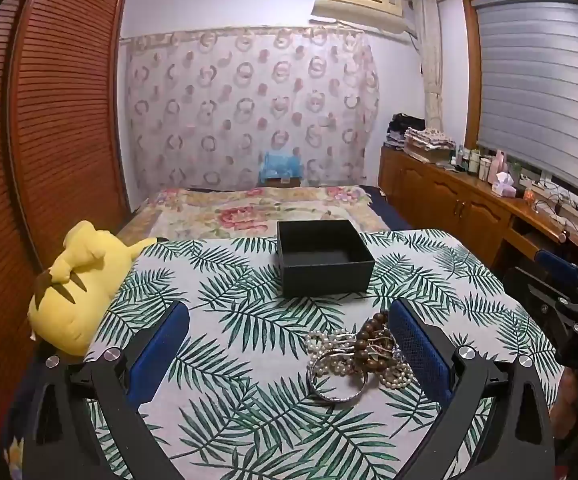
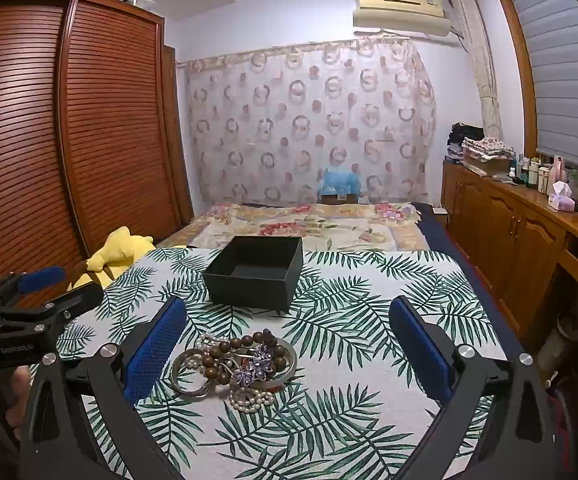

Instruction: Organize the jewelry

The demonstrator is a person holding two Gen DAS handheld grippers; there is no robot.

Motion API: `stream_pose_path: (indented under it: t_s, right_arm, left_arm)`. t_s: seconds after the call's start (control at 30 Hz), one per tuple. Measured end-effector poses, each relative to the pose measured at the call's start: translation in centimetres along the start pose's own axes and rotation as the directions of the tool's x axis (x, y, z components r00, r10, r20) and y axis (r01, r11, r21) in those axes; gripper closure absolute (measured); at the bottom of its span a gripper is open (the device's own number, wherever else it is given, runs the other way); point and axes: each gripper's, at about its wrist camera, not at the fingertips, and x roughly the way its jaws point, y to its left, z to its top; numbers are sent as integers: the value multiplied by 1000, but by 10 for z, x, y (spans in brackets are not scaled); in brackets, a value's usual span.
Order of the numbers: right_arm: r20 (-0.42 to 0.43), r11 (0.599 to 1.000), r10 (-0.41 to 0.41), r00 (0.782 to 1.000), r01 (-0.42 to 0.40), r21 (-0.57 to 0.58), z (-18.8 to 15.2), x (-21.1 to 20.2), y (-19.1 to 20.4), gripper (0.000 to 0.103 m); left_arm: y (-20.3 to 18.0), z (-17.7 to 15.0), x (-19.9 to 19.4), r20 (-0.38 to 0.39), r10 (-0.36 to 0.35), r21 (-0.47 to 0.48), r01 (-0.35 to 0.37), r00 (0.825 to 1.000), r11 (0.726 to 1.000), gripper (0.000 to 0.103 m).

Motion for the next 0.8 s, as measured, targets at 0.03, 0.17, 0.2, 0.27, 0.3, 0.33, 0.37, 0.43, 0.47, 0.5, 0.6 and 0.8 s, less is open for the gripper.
stream_pose_path:
  t_s: [0.03,0.17,0.2,0.27,0.3,0.33,0.37,0.43,0.47,0.5,0.6,0.8]
  right_arm:
    - [-2,1000,0,1000,0,-1,0,0,0,1]
    - [-3,1000,1,1000,-1,2,0,0,0,1]
    - [-3,1000,1,1000,-1,2,0,0,0,1]
    - [-4,1000,1,1000,-1,3,-1,0,0,1]
    - [-5,1000,1,1000,-1,3,0,1,-1,1]
    - [-4,1000,1,1000,-1,3,0,1,-1,1]
    - [-4,1000,0,1000,0,3,0,1,0,1]
    - [-6,1000,2,1000,-2,3,0,1,0,1]
    - [-6,1000,2,1000,-1,2,0,1,1,1]
    - [-6,1000,2,1000,-2,4,0,1,0,1]
    - [-5,1000,2,1000,-2,4,0,0,0,1]
    - [-5,1000,2,1000,-2,5,0,1,0,1]
  left_arm:
    - [0,0,-1,13,-3,-2,3,1000,1000,6]
    - [0,0,-1,12,-3,-4,3,1000,1000,6]
    - [1,0,-1,10,-2,-4,3,1000,1000,6]
    - [1,0,-1,9,-2,-3,3,1000,1000,6]
    - [0,0,-1,9,0,-1,0,1000,1000,6]
    - [1,0,-1,10,-1,-1,1,1000,1000,6]
    - [2,1,-1,9,-1,0,1,1000,1000,6]
    - [3,1,-1,10,0,0,0,1000,1000,6]
    - [4,1,-1,10,0,0,0,1000,1000,6]
    - [2,1,0,8,2,2,-2,1000,1000,6]
    - [2,1,0,7,1,3,-1,1000,1000,6]
    - [5,-1,0,10,3,1,-3,1000,1000,6]
